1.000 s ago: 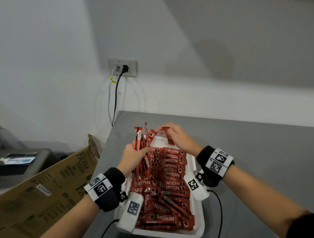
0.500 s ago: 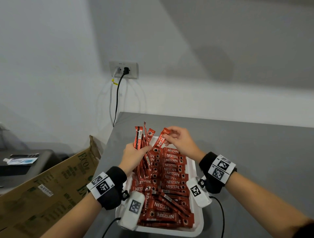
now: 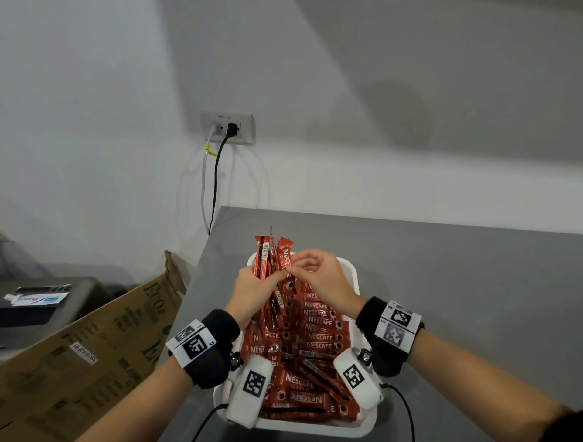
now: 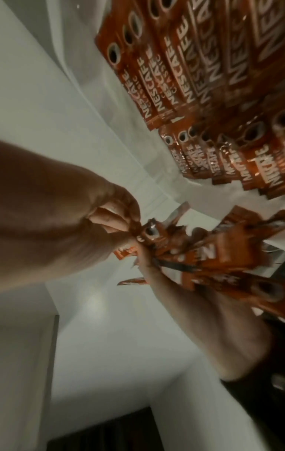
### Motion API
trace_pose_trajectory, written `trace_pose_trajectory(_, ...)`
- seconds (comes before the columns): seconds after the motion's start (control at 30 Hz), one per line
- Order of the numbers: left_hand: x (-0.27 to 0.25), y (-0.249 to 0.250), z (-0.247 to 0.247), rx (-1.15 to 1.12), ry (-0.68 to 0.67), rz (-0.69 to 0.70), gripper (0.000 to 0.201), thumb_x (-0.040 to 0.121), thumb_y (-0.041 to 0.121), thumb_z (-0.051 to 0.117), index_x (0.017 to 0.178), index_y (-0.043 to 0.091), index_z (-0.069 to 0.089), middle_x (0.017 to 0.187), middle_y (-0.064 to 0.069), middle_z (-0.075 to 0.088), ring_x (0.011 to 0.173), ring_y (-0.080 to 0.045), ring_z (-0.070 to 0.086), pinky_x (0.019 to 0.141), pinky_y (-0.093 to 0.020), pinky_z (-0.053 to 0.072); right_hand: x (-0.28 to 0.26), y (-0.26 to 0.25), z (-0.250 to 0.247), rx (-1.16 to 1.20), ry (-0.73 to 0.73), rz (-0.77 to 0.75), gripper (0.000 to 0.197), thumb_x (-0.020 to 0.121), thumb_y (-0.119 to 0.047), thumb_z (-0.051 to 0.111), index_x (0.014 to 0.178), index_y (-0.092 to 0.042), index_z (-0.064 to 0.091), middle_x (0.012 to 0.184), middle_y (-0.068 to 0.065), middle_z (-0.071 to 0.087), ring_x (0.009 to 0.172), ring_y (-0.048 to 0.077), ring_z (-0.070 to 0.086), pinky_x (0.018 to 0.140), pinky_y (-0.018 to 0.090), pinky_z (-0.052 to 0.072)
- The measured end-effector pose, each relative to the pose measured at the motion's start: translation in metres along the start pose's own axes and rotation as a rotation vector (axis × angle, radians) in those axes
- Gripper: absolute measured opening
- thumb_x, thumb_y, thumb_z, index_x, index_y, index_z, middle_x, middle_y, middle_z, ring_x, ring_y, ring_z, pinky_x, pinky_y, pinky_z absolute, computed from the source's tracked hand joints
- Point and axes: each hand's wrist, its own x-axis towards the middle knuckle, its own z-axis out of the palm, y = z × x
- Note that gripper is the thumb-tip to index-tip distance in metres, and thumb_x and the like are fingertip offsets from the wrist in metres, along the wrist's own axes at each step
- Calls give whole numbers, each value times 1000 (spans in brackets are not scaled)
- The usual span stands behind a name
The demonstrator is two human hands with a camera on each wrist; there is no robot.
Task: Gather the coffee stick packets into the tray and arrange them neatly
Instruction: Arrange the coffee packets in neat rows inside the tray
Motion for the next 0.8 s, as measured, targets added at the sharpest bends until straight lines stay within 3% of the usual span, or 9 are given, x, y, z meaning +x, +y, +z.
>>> trace_pose_trajectory(0.07,2,-4,-4,0,36,-31,25,86,20,64,95,-3,63,91,-20,69,79,-29,66,79,-42,54,11,-1,-12,-2,-19,54,9,83,-10,69,87,-17,65,81,-5,67,71,4,64,71,18,54)
trace_pose_trajectory(0.13,5,-6,-10,-19,71,-56,25,87,17,62,96,-6,62,93,-22,68,82,-32,67,81,-43,54,27,3,-31,-137,-68,157,8,84,-8,68,89,-13,67,82,-2,66,67,8,62,68,22,56)
trace_pose_trajectory(0.23,6,-6,-17,-34,66,-56,6,88,15,61,87,9,63,89,-12,69,81,-25,67,79,-34,54,47,21,-50,-581,-229,284,14,84,-9,69,97,-4,69,80,-2,62,65,8,59,56,17,50)
trace_pose_trajectory(0.33,7,-6,-20,-41,70,-53,2,87,15,62,85,14,61,90,-10,69,83,-24,67,82,-36,54,57,41,-47,-798,-320,305,8,80,-4,72,88,-5,70,85,3,68,79,15,64,69,23,55)
trace_pose_trajectory(0.4,7,-7,-22,-47,68,-57,2,87,16,62,87,14,62,91,-10,69,84,-24,68,84,-37,54,62,49,-44,-843,-322,300,8,77,-1,73,84,-4,71,88,6,71,85,18,67,78,29,56)
trace_pose_trajectory(0.63,8,-12,-23,-31,62,-85,6,86,18,64,89,13,64,95,-13,70,89,-28,68,87,-41,53,77,50,-34,-960,-387,220,11,78,7,65,84,2,72,88,10,72,75,16,63,68,25,54)
trace_pose_trajectory(0.8,7,-10,-22,-40,42,-81,4,86,17,63,88,14,64,95,-13,70,88,-27,68,85,-40,54,78,55,-27,-999,-384,194,14,82,8,57,88,5,69,92,15,70,86,26,67,79,37,56)
